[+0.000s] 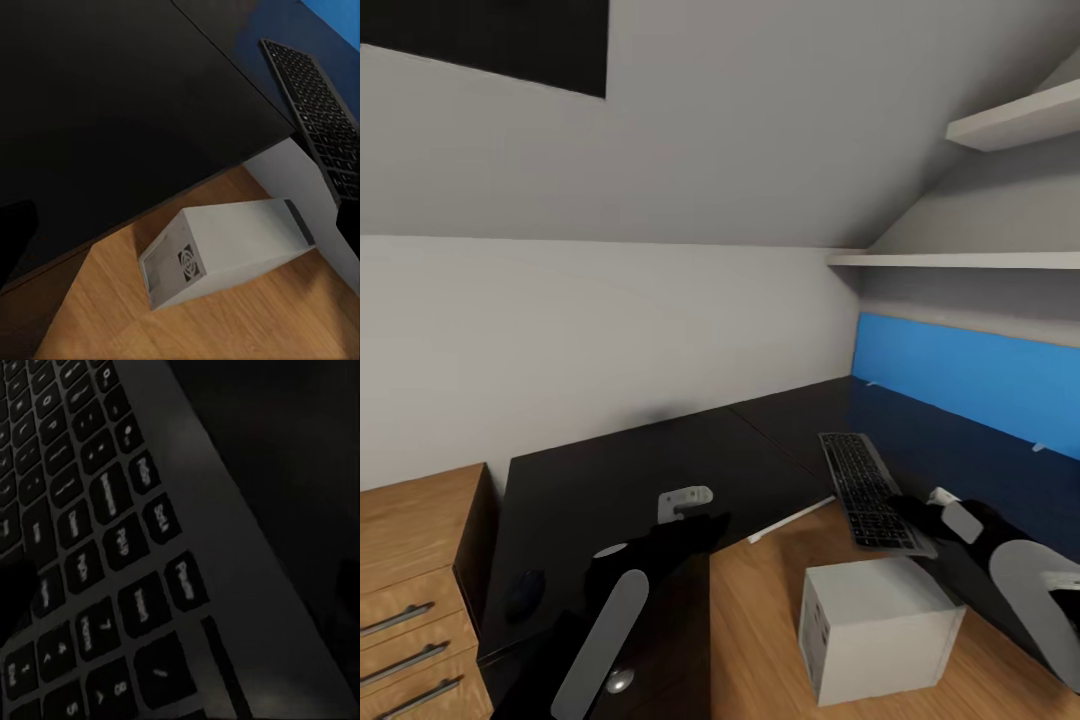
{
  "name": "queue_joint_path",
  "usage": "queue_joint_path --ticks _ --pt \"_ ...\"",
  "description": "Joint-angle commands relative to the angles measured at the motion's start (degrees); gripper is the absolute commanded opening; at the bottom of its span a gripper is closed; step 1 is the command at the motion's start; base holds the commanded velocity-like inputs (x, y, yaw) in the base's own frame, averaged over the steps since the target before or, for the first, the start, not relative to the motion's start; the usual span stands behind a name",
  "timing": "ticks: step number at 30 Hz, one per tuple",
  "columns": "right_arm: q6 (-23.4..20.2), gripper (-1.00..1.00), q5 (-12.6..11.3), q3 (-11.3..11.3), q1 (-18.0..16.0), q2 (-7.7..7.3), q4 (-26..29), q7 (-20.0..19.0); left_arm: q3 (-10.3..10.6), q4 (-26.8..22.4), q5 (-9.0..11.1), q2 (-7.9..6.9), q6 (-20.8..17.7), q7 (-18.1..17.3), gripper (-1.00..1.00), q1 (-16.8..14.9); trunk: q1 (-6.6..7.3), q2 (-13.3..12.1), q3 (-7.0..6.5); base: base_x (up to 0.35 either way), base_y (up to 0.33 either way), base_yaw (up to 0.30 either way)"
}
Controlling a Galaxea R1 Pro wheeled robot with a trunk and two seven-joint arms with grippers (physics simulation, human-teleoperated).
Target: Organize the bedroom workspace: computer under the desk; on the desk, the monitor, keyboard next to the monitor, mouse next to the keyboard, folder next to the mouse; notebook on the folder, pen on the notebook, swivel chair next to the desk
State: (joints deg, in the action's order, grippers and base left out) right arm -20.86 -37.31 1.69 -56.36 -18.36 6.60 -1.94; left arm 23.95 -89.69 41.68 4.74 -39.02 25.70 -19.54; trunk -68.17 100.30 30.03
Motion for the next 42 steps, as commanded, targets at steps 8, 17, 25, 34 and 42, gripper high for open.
queue_joint_path --ticks 8,17,25,34,42 --pt "-0.5 1.00 -1.0 -0.5 0.0 0.11 -2.0 -0.2 0.0 -0.1 0.6 0.01 -0.1 0.6 1.00 -0.1 0.00 0.0 0.08 0.000 0.000 0.016" --pt "-0.5 1.00 -1.0 -0.5 0.0 0.15 -1.9 -0.2 0.0 -0.1 0.6 0.01 -0.1 0.6 1.00 -0.1 0.00 0.0 0.08 0.000 0.000 0.001" --pt "-0.5 1.00 -1.0 -0.4 0.0 0.16 -1.9 -0.2 0.0 -0.1 0.6 0.01 -0.1 0.6 1.00 -0.1 0.00 0.0 -0.04 0.000 0.000 0.117" --pt "-0.5 1.00 -1.0 -0.5 0.0 0.16 -1.9 -0.2 0.1 -0.1 0.6 0.01 -0.1 0.6 1.00 -0.1 0.00 0.0 -0.11 -0.033 -0.042 0.057" --pt "-0.5 1.00 -1.0 -0.5 0.0 0.16 -1.9 -0.2 0.0 -0.1 0.6 -0.04 -0.1 0.6 1.00 -0.1 0.00 0.0 -0.11 -0.048 -0.055 0.001"
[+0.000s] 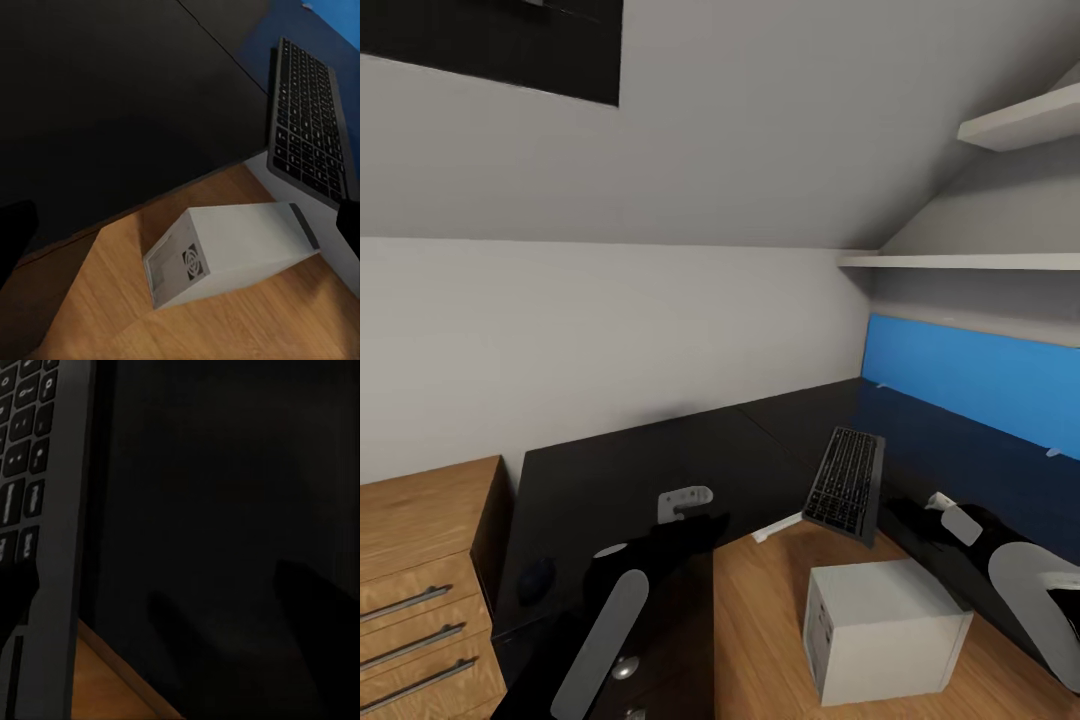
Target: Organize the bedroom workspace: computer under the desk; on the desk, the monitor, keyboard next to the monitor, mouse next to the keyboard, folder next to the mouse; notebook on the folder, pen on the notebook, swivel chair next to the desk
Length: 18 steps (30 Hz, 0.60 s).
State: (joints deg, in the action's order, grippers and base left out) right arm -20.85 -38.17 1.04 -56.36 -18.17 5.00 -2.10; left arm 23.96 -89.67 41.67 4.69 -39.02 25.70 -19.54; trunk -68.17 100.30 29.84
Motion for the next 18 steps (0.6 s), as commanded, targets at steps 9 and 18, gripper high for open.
queue_joint_path --ticks 9,18 --pt "0.2 1.00 0.2 0.4 0.0 0.51 0.1 -0.1 0.1 -0.1 0.4 0.05 0.0 0.6 1.00 -0.1 0.00 0.0 0.08 -0.001 -0.001 0.000" --pt "7.1 1.00 5.7 0.5 0.0 2.75 0.4 0.1 0.2 -0.1 0.2 0.11 0.0 0.8 1.00 -0.1 0.66 -1.2 -0.46 0.000 0.000 0.000"
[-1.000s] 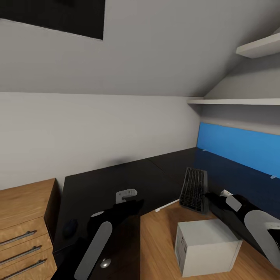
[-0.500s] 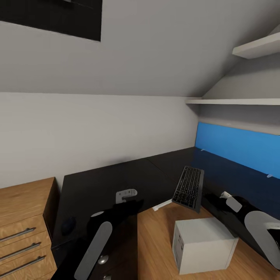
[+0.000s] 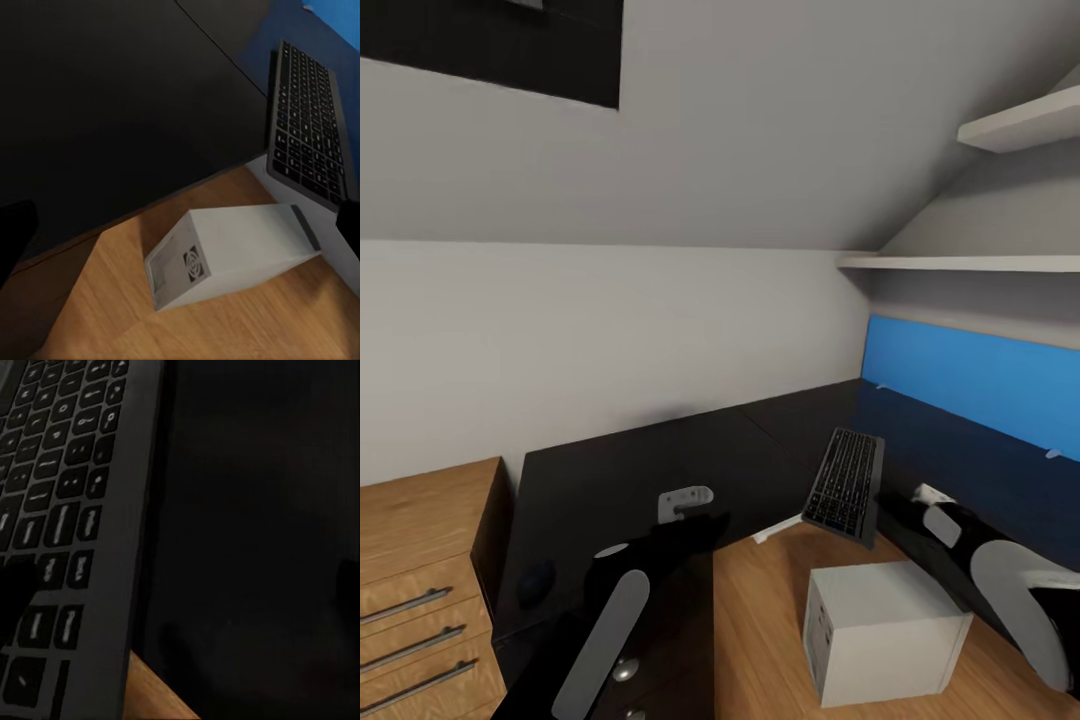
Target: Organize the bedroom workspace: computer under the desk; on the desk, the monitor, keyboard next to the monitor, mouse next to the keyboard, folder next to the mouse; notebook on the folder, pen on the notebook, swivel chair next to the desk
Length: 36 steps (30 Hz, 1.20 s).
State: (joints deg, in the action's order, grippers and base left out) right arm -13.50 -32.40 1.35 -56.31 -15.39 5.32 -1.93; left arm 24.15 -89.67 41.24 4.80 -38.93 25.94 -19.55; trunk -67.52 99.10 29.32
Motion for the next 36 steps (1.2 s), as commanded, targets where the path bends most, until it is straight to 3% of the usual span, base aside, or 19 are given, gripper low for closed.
queue_joint_path --ticks 1,10,14,25,36 --pt "0.0 1.00 0.2 0.1 0.0 0.09 0.0 -0.1 0.1 -0.1 0.6 0.01 -0.1 0.6 1.00 0.0 0.23 -0.4 -0.12 0.000 0.000 0.000" --pt "4.3 1.00 2.3 0.1 0.0 0.80 -0.1 -0.1 0.1 -0.1 0.7 0.12 -0.1 0.6 1.00 0.0 2.21 -4.0 -1.73 0.000 0.000 0.000" --pt "5.5 1.00 4.5 0.2 0.0 1.21 -0.1 -0.1 0.1 0.1 0.7 0.18 -0.1 0.6 1.00 0.0 3.09 -5.6 -2.45 0.000 0.000 0.000" --pt "8.8 1.00 5.9 0.1 0.0 5.08 0.0 0.2 0.4 5.3 0.6 0.37 -0.2 0.5 1.00 0.0 5.50 -10.0 -4.43 0.000 0.000 0.000" --pt "9.4 1.00 6.0 0.0 0.0 5.63 0.6 0.4 0.4 5.6 0.6 0.38 -0.2 0.4 1.00 0.0 5.50 -10.0 -4.43 0.000 0.000 0.000"
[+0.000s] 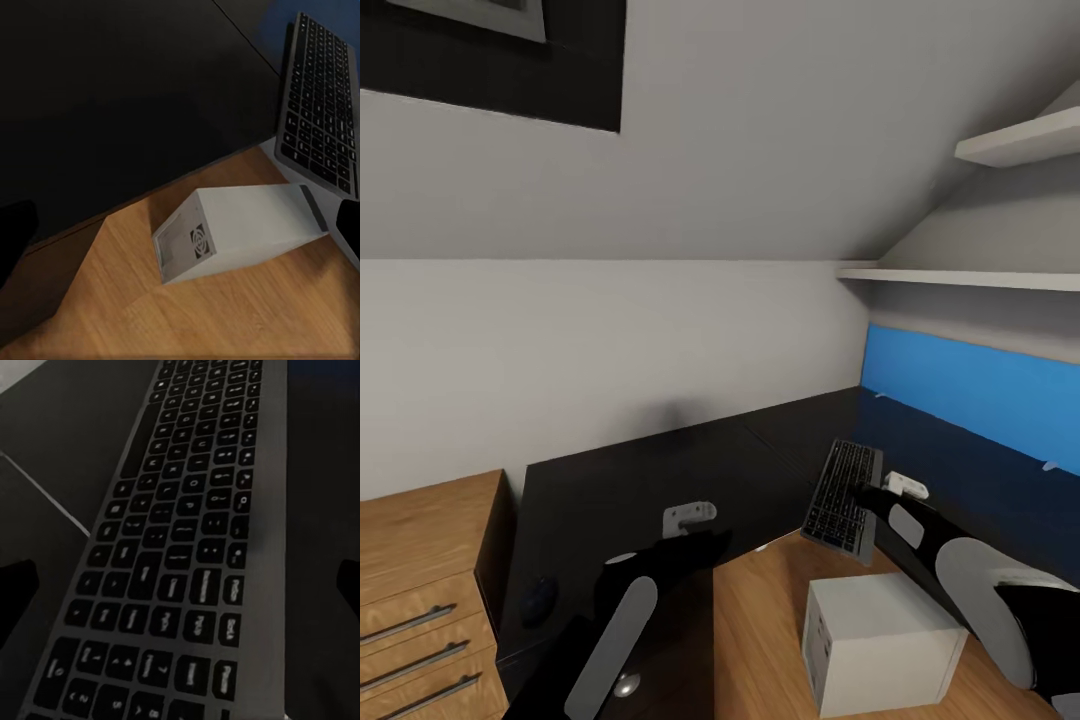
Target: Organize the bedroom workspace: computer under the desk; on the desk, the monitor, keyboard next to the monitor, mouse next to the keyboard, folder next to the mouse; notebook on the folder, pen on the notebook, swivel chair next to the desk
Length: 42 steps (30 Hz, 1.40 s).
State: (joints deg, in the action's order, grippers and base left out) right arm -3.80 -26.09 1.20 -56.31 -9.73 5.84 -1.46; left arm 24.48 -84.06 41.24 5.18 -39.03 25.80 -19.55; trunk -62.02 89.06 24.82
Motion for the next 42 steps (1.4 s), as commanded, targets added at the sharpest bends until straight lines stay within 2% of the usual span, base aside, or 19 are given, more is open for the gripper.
queue_joint_path --ticks 1,4,8,9,11,13,14,15,17,18,21,22,24,25,26,29,30,38,42 --pt "0.1 1.00 -0.3 0.1 0.0 -0.01 0.6 0.2 0.0 -0.1 0.6 0.00 -0.1 0.6 1.00 0.0 0.00 0.0 0.07 0.000 0.000 0.000" --pt "0.8 1.00 -0.3 0.2 0.0 0.11 1.6 2.0 0.0 -0.1 0.6 0.05 -0.1 0.6 1.00 0.0 0.00 0.0 0.07 0.000 0.000 0.000" --pt "2.6 1.00 0.3 0.7 0.1 2.93 5.7 12.8 0.0 -0.1 0.5 0.08 -0.1 0.5 1.00 0.0 0.00 0.0 0.07 0.000 0.000 0.000" --pt "3.1 1.00 1.8 0.9 0.8 4.48 8.1 18.2 0.0 -0.1 0.5 0.09 -0.1 0.5 1.00 0.0 0.00 0.0 0.07 0.000 0.000 0.000" --pt "3.2 1.00 5.0 0.9 3.0 6.40 11.8 24.1 0.0 -0.1 0.5 0.09 -0.1 0.5 1.00 0.0 0.00 0.0 0.07 0.000 0.000 0.000" --pt "0.6 1.00 7.2 1.0 6.9 7.84 19.3 27.2 0.0 -0.2 0.5 0.09 -0.1 0.4 1.00 0.0 0.00 0.0 0.07 0.000 0.000 0.000" --pt "-0.5 1.00 7.4 1.0 8.0 8.04 21.4 27.6 0.0 -0.2 0.5 0.09 0.0 0.4 1.00 0.0 0.00 0.0 0.07 0.000 0.000 0.000" --pt "-3.3 1.00 7.7 1.0 10.7 8.40 26.4 28.2 0.0 -0.3 0.5 0.07 0.0 0.3 1.00 0.0 0.00 0.0 0.07 0.000 0.000 0.000" --pt "-6.2 1.00 7.9 1.0 13.9 8.68 32.5 28.7 0.0 -0.4 0.5 0.05 0.0 0.3 1.00 0.0 0.00 0.0 0.07 0.000 0.000 0.000" --pt "-8.8 1.00 8.0 0.9 17.3 8.87 39.0 29.1 0.0 -0.6 0.4 0.03 0.0 0.2 1.00 0.0 0.00 0.0 0.07 0.000 0.000 0.000" --pt "-12.4 1.00 7.6 0.9 24.9 9.16 51.8 29.7 0.0 -1.3 0.4 -0.02 0.0 0.2 1.00 0.0 0.00 0.0 0.07 0.000 0.000 0.000" --pt "-13.9 1.00 0.6 0.9 29.7 9.64 58.3 29.3 0.0 -1.8 0.4 -0.07 0.0 0.2 1.00 0.0 0.00 0.0 0.07 0.000 0.000 0.000" --pt "-14.0 1.00 -2.3 0.9 30.0 9.67 58.8 29.1 0.0 -1.9 0.4 -0.08 0.0 0.2 1.00 0.0 0.00 0.0 0.07 0.000 0.000 0.000" --pt "-14.1 1.00 -6.7 1.4 30.7 9.77 59.3 28.9 0.0 -2.0 0.4 -0.08 0.0 0.2 1.00 0.0 0.00 0.0 0.07 0.000 0.000 0.000" --pt "-14.2 1.00 -8.9 3.8 31.7 10.01 59.7 28.8 0.0 -2.0 0.4 -0.09 0.0 0.2 1.00 0.0 0.00 0.0 0.07 0.000 0.000 0.000" --pt "-13.8 1.00 -9.7 6.2 32.3 10.07 59.8 28.7 0.1 -2.1 0.5 -0.09 0.0 0.2 1.00 0.0 0.00 0.0 0.07 0.000 0.000 0.000" --pt "-13.7 1.00 -10.3 7.1 33.1 9.85 59.9 26.8 0.1 -3.4 0.5 -0.09 0.0 0.0 1.00 0.0 0.00 0.0 0.07 0.000 0.000 0.000" --pt "-13.5 1.00 -10.8 7.2 35.0 9.63 59.8 19.9 0.0 -4.2 0.5 -0.09 0.0 0.0 1.00 0.0 0.00 0.0 0.07 -0.059 0.000 0.000" --pt "-13.5 1.00 -10.8 7.2 35.2 9.63 59.8 19.3 0.0 -4.3 0.5 -0.09 -0.1 0.0 1.00 0.0 0.00 0.0 0.07 -0.283 0.000 0.000"
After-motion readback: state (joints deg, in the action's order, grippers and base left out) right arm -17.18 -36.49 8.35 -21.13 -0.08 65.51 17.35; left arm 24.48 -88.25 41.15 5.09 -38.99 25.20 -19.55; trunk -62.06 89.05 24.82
